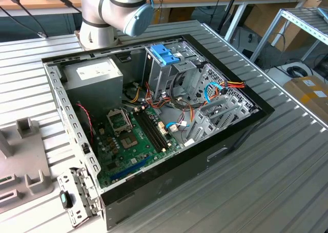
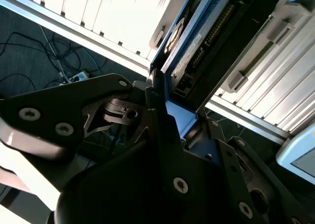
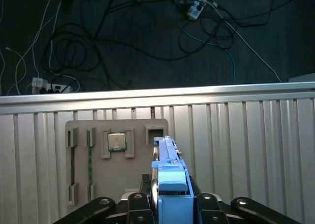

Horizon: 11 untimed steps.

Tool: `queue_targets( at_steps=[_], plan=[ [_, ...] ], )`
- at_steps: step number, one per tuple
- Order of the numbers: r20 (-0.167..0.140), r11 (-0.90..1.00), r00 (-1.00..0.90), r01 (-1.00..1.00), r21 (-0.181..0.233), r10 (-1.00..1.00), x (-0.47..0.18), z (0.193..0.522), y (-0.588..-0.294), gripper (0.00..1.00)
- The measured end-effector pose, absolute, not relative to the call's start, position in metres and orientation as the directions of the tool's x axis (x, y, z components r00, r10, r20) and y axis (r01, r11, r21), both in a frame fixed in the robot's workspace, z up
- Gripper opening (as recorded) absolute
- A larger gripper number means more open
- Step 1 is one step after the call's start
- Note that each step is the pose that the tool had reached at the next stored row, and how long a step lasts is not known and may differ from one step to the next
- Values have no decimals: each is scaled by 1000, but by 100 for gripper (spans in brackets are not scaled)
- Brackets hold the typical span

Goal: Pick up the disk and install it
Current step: 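Pick up the disk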

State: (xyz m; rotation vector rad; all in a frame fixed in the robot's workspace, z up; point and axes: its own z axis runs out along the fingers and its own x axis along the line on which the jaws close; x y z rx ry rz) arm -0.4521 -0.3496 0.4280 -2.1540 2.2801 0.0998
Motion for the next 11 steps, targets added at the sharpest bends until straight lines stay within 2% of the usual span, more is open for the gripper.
queue_targets(
  at_steps=[11],
  plan=[
    [-55, 55, -58, -997, 44, -997, -452, 435, -350, 37]
  ],
)
